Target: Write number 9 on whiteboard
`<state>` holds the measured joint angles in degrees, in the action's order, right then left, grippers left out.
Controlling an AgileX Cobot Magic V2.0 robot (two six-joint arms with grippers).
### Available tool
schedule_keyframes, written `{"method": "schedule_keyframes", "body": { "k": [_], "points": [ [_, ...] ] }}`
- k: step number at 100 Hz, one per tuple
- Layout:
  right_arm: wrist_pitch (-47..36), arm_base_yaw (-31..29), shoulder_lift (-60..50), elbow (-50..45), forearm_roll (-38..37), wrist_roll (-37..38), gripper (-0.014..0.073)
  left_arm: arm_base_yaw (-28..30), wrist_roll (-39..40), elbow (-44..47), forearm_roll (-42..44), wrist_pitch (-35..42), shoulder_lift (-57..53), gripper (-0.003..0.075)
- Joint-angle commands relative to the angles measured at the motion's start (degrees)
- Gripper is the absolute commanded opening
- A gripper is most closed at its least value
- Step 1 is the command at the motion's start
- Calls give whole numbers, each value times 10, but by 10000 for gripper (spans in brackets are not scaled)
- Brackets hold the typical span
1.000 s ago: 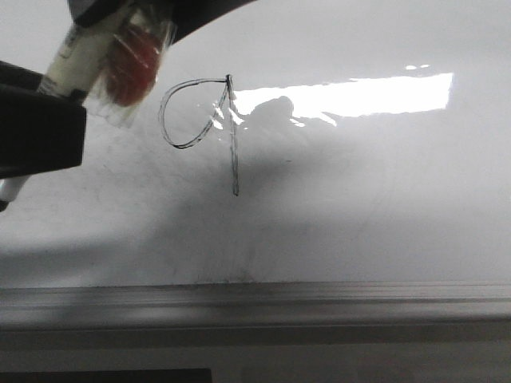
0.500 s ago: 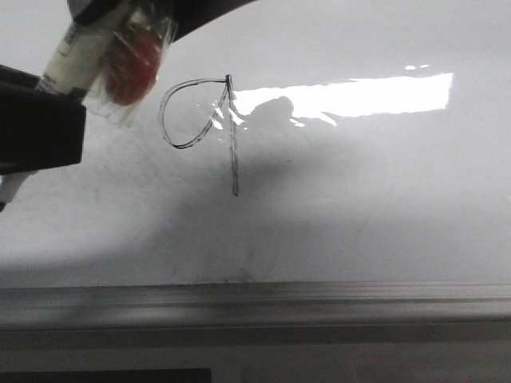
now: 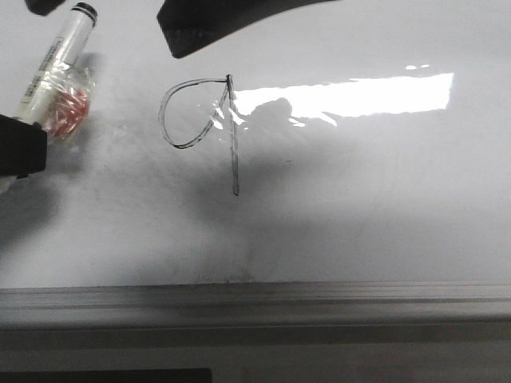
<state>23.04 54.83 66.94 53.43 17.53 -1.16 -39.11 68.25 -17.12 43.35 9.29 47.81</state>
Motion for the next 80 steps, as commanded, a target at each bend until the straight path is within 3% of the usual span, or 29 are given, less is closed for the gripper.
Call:
{"method": "schedule_keyframes", "body": {
  "k": [1,71,80],
  "points": [
    [-30,0,-9,20,-7,-7,364,-4,8,-16,-65,18,4,-21],
    [-42,0,-9,20,-8,-7,363,-9,8,-15,-93,79,97,-20],
    [-42,0,-9,20,-8,-7,363,-9,8,-15,-93,79,97,12]
  ]
}}
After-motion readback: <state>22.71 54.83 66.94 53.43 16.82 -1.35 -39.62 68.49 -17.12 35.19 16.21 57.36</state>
